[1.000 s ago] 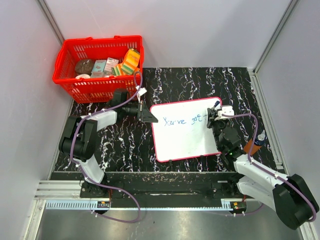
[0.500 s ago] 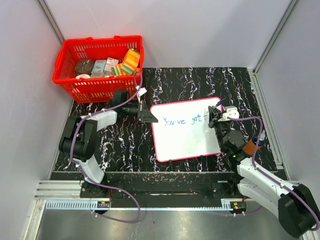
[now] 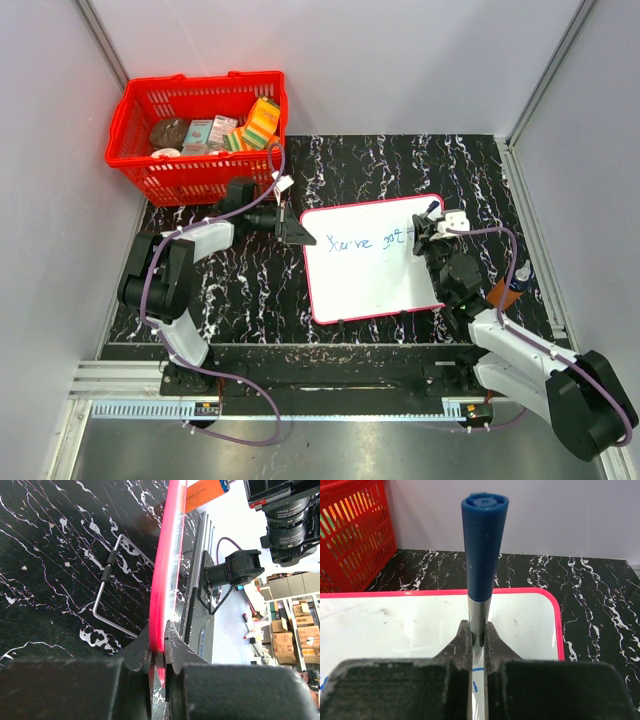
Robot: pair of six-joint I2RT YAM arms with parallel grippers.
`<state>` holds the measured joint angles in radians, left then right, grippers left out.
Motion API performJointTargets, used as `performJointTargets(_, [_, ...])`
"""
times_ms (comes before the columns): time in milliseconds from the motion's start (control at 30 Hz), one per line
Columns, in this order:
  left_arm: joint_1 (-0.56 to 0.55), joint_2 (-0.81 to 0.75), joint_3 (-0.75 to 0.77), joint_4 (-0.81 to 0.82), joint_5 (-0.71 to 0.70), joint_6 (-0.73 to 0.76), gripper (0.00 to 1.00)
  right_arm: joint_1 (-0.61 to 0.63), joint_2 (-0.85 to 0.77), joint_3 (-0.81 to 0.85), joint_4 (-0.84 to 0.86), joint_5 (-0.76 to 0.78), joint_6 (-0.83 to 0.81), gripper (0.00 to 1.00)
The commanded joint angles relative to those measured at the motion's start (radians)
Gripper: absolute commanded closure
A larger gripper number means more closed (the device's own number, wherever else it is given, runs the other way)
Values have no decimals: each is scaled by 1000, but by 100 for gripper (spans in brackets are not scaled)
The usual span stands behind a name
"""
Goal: Write a sentence on the whiteboard
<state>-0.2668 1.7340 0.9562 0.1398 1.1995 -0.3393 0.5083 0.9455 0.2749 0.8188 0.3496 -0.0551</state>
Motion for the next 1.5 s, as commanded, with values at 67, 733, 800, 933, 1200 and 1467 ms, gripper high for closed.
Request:
performJointTargets(67, [-32,-4,-10,-22,-153,180,100,-16,-5,46,62,6,5,100])
performJointTargets(733, [-34,-1,-5,-26,-155,183,100,-39,30,26,57,-11,40,100])
performJointTargets(800, [-34,-1,-7,-26,-153,183,100,-39,12,17,42,-14,44,100])
performJointTargets(933, [-34,1,-5,-29,-153,184,100,-39,-17,3,16,-23,50,100])
performJointTargets(1200, [-35,1,-5,-31,-156,184,100,-39,-44,-12,-26,-37,75,100])
performJointTargets(1467, [-34,-2,-7,-31,-158,187,100,-39,-37,-25,-20,5,75,100])
